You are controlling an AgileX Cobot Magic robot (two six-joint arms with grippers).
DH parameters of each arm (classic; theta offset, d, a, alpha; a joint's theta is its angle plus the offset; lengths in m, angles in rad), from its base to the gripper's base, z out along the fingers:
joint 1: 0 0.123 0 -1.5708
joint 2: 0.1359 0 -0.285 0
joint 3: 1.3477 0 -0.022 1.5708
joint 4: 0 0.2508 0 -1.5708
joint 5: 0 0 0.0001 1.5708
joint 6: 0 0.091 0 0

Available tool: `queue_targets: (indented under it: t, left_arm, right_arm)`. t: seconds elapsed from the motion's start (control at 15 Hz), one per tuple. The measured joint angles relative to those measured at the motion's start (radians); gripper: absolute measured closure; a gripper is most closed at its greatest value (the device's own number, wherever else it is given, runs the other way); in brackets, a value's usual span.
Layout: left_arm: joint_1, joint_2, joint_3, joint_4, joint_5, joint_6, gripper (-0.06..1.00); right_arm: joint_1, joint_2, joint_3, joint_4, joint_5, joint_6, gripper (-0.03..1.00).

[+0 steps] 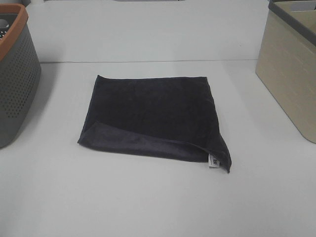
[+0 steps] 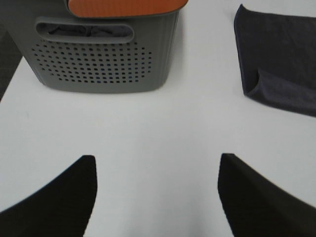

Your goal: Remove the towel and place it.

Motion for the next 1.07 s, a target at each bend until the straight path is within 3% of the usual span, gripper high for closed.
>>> queue_targets:
  t: [0.47,0.8,1.07]
  left_arm:
    - [0.0,-0.099,0.0,0.003,-0.001,0.0,0.29]
    - [0.0,-0.099,0.0,0.003,-0.001,0.0,0.28]
    - [0.0,-0.099,0.0,0.003,-0.001,0.0,0.15]
  right_arm:
    - [0.0,-0.233,0.0,-0.001,0.0,-0.005,0.3]
    - [0.0,-0.26,0.0,-0.001,0.0,-0.008,0.3]
    - [0.0,-0.26,0.0,0.0,0.0,-0.008,0.3]
